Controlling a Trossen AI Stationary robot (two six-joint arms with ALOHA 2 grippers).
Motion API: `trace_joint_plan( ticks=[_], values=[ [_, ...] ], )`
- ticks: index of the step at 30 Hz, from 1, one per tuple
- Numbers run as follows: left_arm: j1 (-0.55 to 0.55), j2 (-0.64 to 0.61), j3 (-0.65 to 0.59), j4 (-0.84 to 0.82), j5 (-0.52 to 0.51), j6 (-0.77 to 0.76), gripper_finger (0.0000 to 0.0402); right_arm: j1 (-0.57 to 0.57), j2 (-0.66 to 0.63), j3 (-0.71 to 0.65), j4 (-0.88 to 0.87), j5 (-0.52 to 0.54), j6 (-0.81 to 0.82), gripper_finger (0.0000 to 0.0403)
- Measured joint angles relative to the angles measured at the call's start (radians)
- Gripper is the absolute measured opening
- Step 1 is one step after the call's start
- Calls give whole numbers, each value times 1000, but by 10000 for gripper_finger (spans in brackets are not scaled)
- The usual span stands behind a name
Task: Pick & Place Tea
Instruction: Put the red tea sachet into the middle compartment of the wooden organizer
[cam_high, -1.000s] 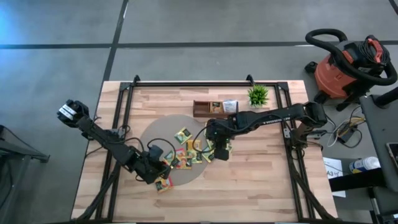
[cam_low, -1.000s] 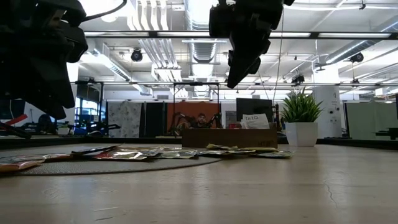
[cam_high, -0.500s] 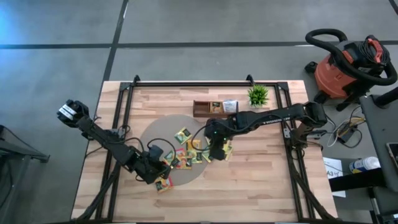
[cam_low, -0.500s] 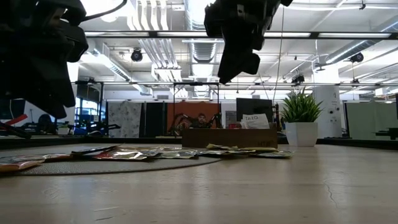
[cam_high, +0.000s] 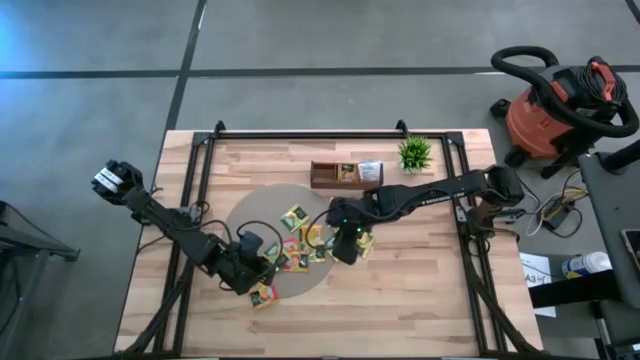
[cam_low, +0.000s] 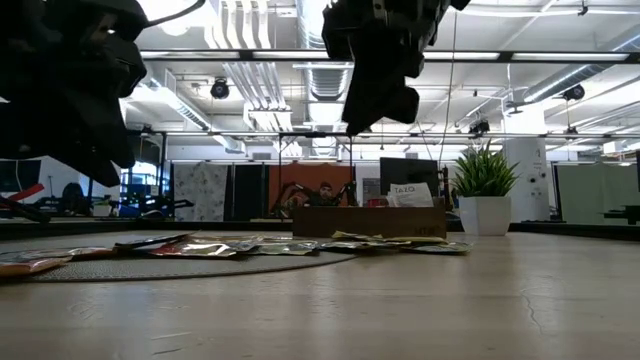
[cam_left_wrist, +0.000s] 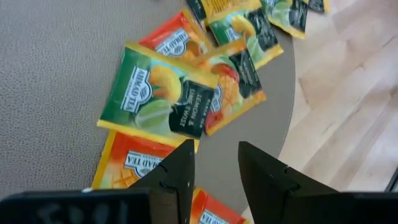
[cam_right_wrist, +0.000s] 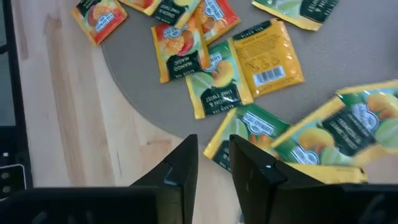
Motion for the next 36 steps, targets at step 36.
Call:
trace_joint_plan(
  ticks=[36],
  values=[
    [-75,3,-48,12,51,-86,119,18,246,0,404,-23,40,121]
  ],
)
